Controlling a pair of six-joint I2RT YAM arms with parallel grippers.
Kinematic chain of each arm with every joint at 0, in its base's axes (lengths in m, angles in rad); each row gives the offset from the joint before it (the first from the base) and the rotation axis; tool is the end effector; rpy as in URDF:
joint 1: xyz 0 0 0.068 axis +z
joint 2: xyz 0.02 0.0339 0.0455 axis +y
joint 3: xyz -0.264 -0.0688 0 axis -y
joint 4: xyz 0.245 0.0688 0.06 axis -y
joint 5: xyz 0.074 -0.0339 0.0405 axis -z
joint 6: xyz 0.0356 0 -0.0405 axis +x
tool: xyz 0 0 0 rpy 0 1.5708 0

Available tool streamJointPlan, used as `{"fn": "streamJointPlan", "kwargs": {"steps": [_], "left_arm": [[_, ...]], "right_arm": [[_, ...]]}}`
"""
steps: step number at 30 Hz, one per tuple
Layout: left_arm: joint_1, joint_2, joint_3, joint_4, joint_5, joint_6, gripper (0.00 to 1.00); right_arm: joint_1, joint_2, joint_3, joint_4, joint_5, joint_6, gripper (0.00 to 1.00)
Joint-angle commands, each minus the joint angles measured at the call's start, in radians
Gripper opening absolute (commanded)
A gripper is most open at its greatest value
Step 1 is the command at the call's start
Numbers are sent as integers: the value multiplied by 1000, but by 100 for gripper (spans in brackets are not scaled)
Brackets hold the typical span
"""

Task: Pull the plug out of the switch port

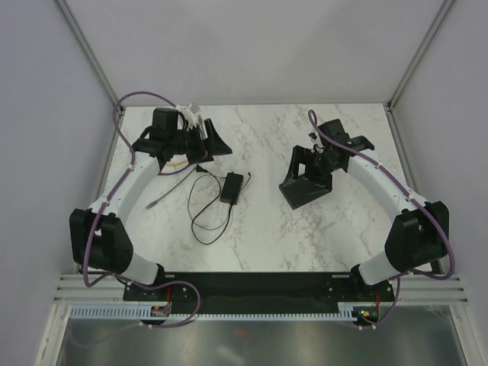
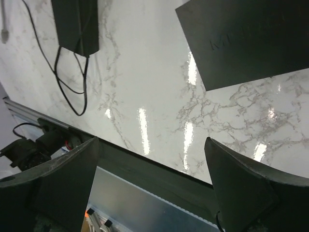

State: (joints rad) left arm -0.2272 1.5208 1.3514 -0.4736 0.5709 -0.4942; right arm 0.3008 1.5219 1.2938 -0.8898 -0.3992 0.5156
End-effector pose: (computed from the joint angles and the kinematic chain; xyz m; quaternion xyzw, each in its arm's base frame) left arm 0.3285 -0.0957 0.3327 0.0107 0.8673 -0.3871 0.3128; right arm 0.2882 0.1039 0.2842 0.0581 0.9544 0.2647 0.1253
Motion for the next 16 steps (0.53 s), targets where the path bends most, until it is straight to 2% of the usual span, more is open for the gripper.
{"fn": "streamJointPlan", "kwargs": {"steps": [1, 6, 7, 8, 12, 14, 15, 16], "left_arm": [[12, -149, -138, 130, 96, -52, 100], [12, -350, -429, 308, 184, -177, 100], [12, -376, -477, 411, 213, -213, 100], [11, -399, -573, 462, 228, -283, 100], [12, -561, -793, 706, 267, -424, 100], [11, -628, -929, 867, 271, -499, 100], [11, -655, -981, 951, 279, -541, 100], [11, -718, -1042, 1259, 297, -605, 100]], "right_arm": [[4, -14, -36, 26, 146, 6, 98], [6, -55, -137, 58, 191, -14, 98], [8, -69, -192, 77, 191, -17, 98], [8, -81, -224, 121, 188, -16, 98], [11, -210, -431, 288, 174, -20, 98], [11, -241, -490, 391, 171, -34, 98], [11, -276, -549, 441, 92, -41, 98], [11, -308, -588, 500, 42, -22, 98]]}}
